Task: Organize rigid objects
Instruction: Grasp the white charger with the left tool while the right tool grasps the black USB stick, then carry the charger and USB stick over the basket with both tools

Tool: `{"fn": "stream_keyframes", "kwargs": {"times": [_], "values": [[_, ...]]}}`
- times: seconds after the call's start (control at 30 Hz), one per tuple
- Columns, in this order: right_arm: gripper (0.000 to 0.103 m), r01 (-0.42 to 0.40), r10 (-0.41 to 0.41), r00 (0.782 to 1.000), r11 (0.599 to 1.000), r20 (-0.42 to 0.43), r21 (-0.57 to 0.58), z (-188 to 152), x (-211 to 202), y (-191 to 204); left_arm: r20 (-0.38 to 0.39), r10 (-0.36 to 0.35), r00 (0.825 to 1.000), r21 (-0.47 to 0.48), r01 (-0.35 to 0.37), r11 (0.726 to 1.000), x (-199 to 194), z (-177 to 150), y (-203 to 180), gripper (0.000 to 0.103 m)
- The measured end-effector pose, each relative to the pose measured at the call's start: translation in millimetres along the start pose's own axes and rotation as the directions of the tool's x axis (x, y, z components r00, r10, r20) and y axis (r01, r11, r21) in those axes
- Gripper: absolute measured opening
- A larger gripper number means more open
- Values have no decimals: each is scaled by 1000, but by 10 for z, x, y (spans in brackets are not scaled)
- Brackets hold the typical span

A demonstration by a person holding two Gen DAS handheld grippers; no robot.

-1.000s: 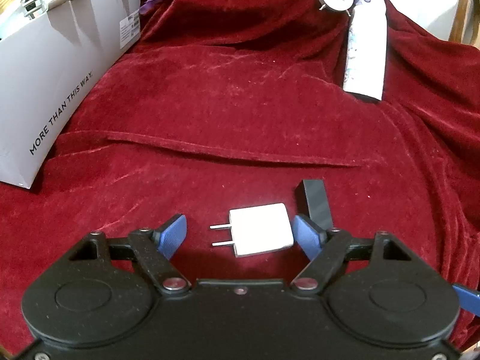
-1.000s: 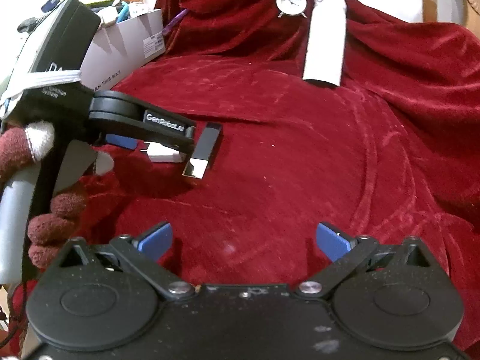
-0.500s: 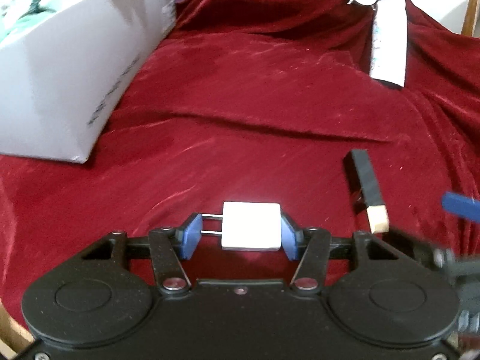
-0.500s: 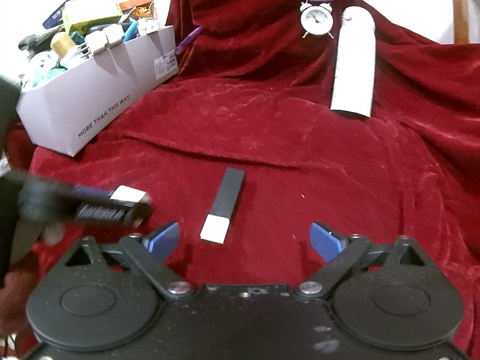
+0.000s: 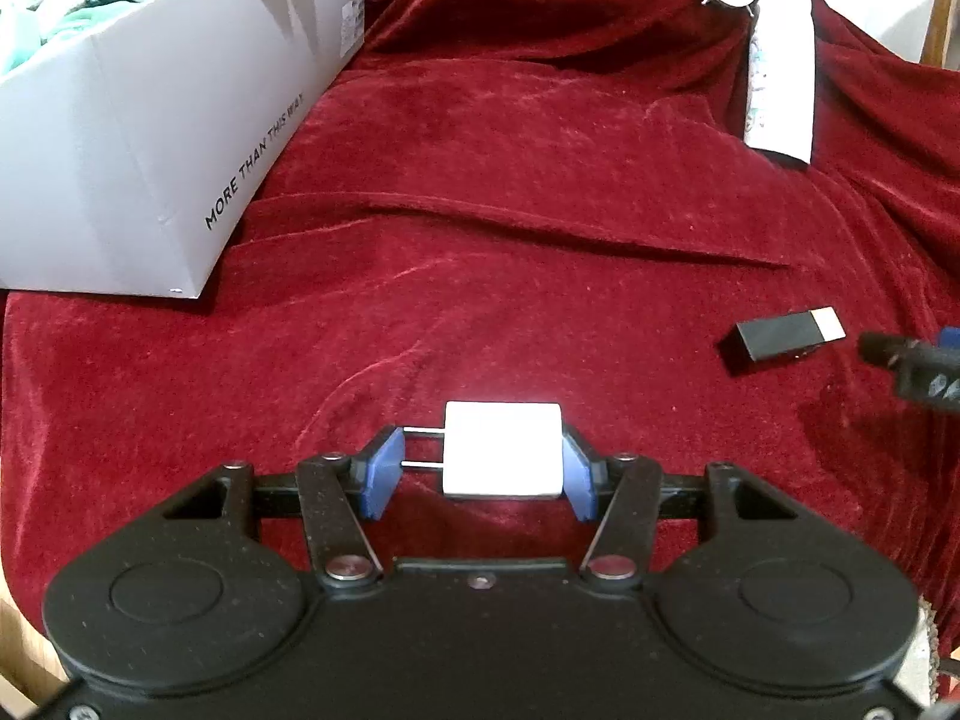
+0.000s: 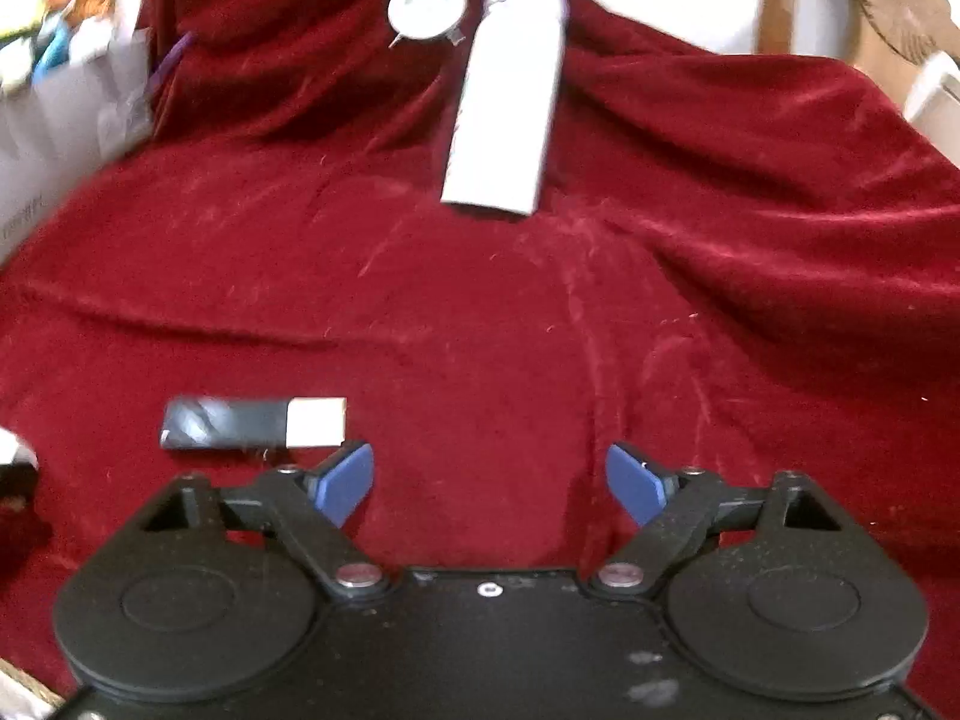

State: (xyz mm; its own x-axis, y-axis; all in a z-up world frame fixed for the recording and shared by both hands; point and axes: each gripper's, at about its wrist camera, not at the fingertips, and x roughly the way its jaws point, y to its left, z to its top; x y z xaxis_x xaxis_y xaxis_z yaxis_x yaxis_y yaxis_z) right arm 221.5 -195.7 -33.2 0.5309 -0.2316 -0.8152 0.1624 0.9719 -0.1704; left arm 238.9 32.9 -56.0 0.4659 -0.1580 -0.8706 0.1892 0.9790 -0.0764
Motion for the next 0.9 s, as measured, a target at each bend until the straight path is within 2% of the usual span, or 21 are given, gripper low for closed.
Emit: {"fn": "stream_keyframes", "kwargs": {"times": [0.1, 0.17, 0.23, 0.37, 0.57, 0.67, 0.7, 0.9], "values": [[99, -123, 122, 992, 991, 21, 53, 27, -97, 15, 4, 9, 1000, 10, -9, 1000, -2, -11, -23, 53], [100, -194, 192, 981, 980, 40, 46, 24, -116, 128, 8, 13, 1000, 11, -13, 1000, 2, -17, -33, 53], [100, -223, 223, 974, 975, 42, 7, 21, -83, 301, 11, 14, 1000, 7, -14, 1000, 2, -23, -34, 53], [101, -226, 227, 974, 973, 10, -52, 14, 47, 568, 17, 14, 1000, 2, -14, 1000, -7, -37, -37, 53], [99, -215, 214, 976, 976, -36, -42, 28, 268, 662, 26, 16, 1000, 5, -16, 1000, -5, -37, -42, 53], [88, -217, 216, 976, 975, -40, -39, 35, 321, 672, 30, 14, 999, 7, -15, 1000, 1, -28, -40, 53], [82, -222, 221, 975, 974, -32, -45, 16, 305, 654, 33, 12, 999, 3, -12, 1000, 0, -27, -34, 53], [81, -225, 224, 974, 974, -33, -33, -5, 229, 568, 45, 2, 999, -8, -1, 1000, -46, -49, -45, 52]]}}
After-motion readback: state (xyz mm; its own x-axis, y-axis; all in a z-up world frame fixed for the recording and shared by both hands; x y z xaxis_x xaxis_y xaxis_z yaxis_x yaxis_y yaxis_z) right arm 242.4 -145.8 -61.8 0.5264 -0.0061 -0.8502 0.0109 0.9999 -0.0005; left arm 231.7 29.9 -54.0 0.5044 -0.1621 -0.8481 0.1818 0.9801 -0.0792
